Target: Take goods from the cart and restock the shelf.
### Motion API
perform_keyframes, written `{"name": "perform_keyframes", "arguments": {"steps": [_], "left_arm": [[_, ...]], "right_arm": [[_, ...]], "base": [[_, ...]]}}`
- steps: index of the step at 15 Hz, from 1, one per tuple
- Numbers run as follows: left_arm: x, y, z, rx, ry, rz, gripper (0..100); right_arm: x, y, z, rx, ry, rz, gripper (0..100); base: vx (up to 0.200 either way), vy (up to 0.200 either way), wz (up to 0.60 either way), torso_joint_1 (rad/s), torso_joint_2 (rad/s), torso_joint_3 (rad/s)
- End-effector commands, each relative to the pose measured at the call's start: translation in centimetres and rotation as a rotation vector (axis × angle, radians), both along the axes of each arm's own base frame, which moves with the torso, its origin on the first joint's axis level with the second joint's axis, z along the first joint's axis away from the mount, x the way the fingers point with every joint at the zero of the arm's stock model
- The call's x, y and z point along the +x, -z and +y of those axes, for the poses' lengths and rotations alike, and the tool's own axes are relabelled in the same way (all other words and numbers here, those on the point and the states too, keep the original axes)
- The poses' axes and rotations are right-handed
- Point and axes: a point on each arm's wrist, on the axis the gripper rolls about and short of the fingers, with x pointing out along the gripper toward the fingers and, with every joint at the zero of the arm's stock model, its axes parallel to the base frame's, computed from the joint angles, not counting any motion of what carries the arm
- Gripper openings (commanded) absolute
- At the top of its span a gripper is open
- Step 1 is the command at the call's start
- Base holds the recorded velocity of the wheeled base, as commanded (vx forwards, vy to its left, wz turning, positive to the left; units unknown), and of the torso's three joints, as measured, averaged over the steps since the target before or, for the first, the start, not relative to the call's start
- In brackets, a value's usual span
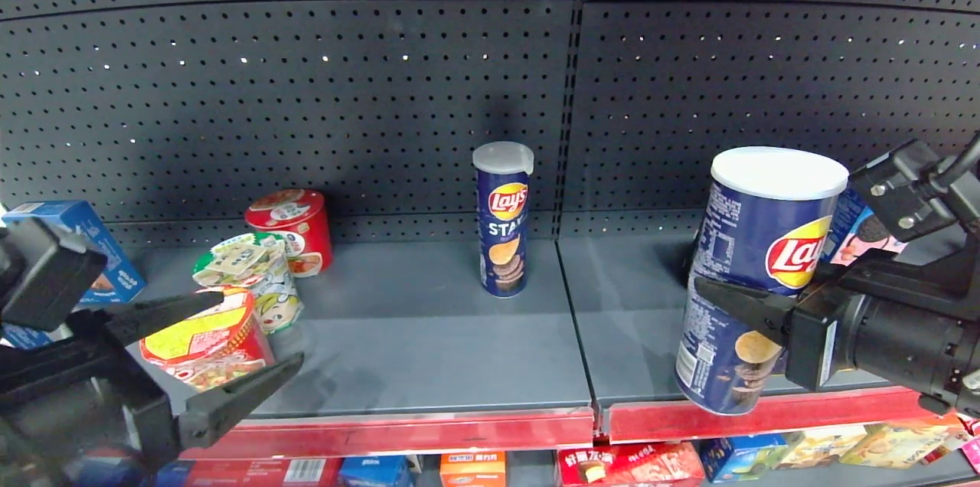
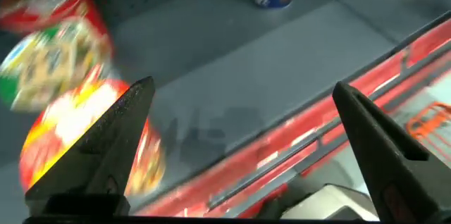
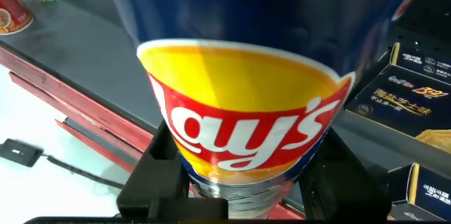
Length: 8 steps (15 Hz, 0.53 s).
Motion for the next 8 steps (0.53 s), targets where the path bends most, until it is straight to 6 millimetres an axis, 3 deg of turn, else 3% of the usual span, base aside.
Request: {"name": "perform_keyframes", "arguments": {"steps": [1, 5, 7, 8], "left_arm": [[5.3, -0.8, -1.4, -0.001, 0.048, 0.05, 100], [8.3, -0.6, -2.6, 0.011, 0.062, 0.074, 100], [9.4, -0.4, -3.0, 0.007, 0.069, 0.063, 100], [9.7, -0.6, -3.1, 0.003, 0.073, 0.05, 100]], "right_arm": [[-0.1, -0.1, -0.1, 0.003, 0.002, -0.004, 0], [0.1, -0.1, -0.4, 0.006, 0.019, -0.007, 0], [0.2, -0.2, -0.4, 0.006, 0.021, -0.006, 0], [0.2, -0.1, -0.4, 0.005, 0.019, -0.005, 0]], "base": [[0.0, 0.0, 0.0, 0.0, 0.0, 0.0], [0.0, 0.0, 0.0, 0.0, 0.0, 0.0], [0.0, -0.2, 0.0, 0.007, 0.01, 0.0], [0.0, 0.0, 0.0, 0.0, 0.0, 0.0]]}}
